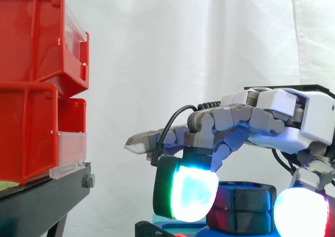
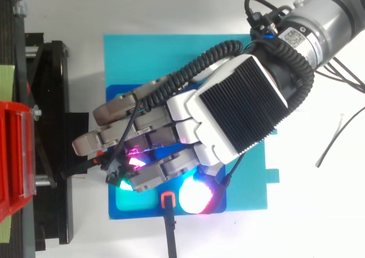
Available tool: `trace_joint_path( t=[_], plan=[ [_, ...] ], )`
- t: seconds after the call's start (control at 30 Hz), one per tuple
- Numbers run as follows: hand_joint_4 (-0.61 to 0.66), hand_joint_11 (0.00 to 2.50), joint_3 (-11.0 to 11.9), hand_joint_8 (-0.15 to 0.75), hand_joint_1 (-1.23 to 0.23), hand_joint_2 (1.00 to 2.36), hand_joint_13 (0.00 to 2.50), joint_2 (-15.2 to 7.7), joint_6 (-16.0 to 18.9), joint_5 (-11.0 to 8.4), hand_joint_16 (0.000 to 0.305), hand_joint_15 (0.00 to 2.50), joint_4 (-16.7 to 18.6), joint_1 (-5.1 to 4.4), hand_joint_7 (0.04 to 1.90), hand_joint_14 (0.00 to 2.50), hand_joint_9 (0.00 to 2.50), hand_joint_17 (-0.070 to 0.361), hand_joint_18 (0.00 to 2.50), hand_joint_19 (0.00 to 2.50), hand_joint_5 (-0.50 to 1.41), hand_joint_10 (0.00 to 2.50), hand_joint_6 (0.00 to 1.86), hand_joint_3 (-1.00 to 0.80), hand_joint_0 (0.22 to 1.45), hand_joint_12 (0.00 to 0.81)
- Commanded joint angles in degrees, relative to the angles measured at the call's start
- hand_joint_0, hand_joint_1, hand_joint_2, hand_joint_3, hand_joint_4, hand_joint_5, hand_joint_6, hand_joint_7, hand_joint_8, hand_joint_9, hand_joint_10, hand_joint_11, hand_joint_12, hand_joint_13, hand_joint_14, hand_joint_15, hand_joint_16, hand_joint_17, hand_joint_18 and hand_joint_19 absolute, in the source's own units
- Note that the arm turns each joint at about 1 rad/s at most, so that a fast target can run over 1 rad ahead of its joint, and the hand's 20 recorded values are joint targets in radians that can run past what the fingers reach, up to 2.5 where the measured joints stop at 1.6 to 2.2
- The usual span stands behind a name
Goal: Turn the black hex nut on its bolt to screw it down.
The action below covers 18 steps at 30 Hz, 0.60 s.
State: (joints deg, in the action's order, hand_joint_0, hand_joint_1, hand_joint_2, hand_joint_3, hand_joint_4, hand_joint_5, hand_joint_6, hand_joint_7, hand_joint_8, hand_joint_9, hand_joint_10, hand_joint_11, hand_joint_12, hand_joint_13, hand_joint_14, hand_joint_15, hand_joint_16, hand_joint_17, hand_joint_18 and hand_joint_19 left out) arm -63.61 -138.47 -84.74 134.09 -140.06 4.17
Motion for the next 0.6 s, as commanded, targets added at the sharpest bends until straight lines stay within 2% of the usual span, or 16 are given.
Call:
trace_joint_path(
  t=[0.0, 0.4, 0.57],
  plan=[
    [0.29, 0.26, 0.42, 0.301, -0.47, 1.0, 0.39, 0.05, -0.08, 0.56, 0.053, 0.0, -0.04, 0.22, 1.22, 0.0, 0.84, 0.119, 0.5, 0.32, -0.07, 0.01, 0.5, -0.5, 0.5, 0.362],
    [0.29, 0.27, 0.42, 0.302, -0.45, 1.0, 0.44, -0.04, -0.87, 1.17, 0.051, 0.0, -0.04, 0.92, 1.27, 0.0, 0.9, 0.114, 0.54, 0.33, -0.06, 0.01, 0.5, -0.5, 0.52, 0.354],
    [0.29, 0.28, 0.42, 0.298, -0.44, 1.0, 0.45, -0.04, -1.31, 1.17, 0.049, 0.0, -0.39, 0.84, 1.29, 0.0, 0.91, 0.111, 0.55, 0.33, -0.06, 0.01, 0.5, -0.5, 0.54, 0.349]
  ],
)
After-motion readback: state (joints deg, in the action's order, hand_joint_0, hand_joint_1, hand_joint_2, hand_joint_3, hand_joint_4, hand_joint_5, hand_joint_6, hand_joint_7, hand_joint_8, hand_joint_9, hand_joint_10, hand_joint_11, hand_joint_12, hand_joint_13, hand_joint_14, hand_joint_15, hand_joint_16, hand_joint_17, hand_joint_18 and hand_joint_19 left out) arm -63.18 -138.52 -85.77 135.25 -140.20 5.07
